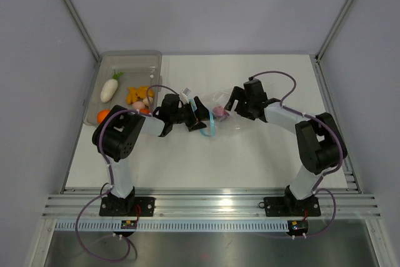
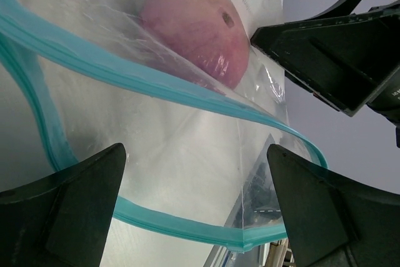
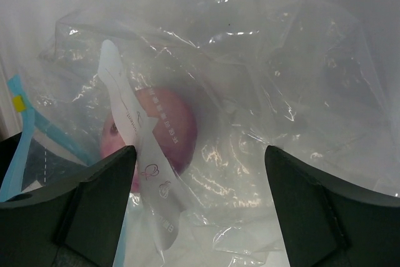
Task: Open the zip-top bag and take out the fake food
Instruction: Pick up the fake vegetable from the zipper food storage bag.
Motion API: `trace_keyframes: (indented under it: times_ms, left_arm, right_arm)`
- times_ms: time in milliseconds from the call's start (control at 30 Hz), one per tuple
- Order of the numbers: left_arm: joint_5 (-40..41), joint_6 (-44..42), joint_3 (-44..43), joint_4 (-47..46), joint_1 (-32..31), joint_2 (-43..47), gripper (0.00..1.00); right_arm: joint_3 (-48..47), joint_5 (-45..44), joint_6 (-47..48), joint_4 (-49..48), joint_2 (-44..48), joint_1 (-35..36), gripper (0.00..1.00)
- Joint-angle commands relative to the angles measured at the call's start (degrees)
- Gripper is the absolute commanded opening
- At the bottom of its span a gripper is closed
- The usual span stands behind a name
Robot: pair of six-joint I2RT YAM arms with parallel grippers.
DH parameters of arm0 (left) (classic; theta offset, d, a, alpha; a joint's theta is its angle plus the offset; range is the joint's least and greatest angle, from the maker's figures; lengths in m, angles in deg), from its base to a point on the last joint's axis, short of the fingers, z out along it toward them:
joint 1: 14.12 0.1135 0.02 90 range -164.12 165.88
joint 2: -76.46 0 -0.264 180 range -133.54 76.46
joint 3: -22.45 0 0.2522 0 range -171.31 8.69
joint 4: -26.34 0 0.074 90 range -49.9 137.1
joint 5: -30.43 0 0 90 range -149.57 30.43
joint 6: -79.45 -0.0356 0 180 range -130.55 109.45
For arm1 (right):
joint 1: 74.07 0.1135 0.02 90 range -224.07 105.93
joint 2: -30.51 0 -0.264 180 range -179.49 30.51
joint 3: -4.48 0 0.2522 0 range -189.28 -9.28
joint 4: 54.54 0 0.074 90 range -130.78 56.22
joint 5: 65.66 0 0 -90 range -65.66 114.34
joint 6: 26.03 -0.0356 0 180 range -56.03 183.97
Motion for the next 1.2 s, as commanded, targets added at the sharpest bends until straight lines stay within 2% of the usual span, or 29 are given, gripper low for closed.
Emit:
trace_keyframes:
  times_ms: [0, 333, 433, 467, 500, 567, 600, 767, 900, 933, 1033, 1167]
  left_arm:
    - [0.8, -1.7, -1.4, -1.0, 0.2, 1.2, 0.99]
    - [1.9, -2.5, -1.8, 0.3, 0.2, 0.5, 0.99]
    - [1.9, -2.4, -1.5, 0.1, 0.2, 0.6, 0.99]
    - [2.0, -2.5, -1.4, 0.1, 0.2, 0.7, 0.99]
    - [2.0, -2.7, -1.4, 0.2, 0.2, 0.7, 0.99]
    - [2.3, -3.0, -1.7, 0.9, 0.2, 0.6, 0.99]
    - [2.6, -3.4, -1.8, 2.1, 0.2, 0.6, 0.99]
    - [6.3, -5.0, -1.8, 5.4, 0.2, 2.2, 0.99]
    - [9.5, -6.4, -1.0, 8.2, 0.2, 4.4, 0.99]
    - [10.6, -6.6, -0.6, 8.2, 0.2, 4.9, 0.99]
    - [12.8, -6.9, -0.4, 8.6, 0.2, 5.8, 0.99]
    - [13.7, -7.0, -0.5, 8.2, 0.2, 5.8, 0.99]
  right_arm:
    - [-3.7, 1.1, -0.5, -2.4, -2.1, 1.2, 0.91]
    - [-7.4, -0.9, 1.3, -1.3, -6.4, 3.9, 0.88]
    - [-6.3, -4.1, 1.2, -1.7, -5.2, 3.9, 0.79]
    - [-5.4, -4.5, 1.3, -2.0, -4.3, 3.9, 0.74]
    - [-5.2, -4.7, 1.3, -2.6, -3.9, 3.9, 0.64]
    - [-5.2, -4.4, 1.4, -2.6, -4.1, 3.9, 0.56]
    - [-5.5, -4.0, 1.4, -2.6, -4.4, 3.9, 0.49]
    - [-6.7, 0.1, 2.6, -2.6, -6.7, 4.0, 0.33]
    - [-5.7, -0.4, 2.4, -2.8, -6.2, 4.1, 0.14]
    - [-4.8, -0.3, 1.9, -3.1, -5.6, 4.1, 0.07]
    - [-2.5, 0.3, 0.6, -4.8, -4.2, 4.0, 0.01]
    - [-1.1, 1.4, 0.2, -7.4, -3.0, 5.0, 0.0]
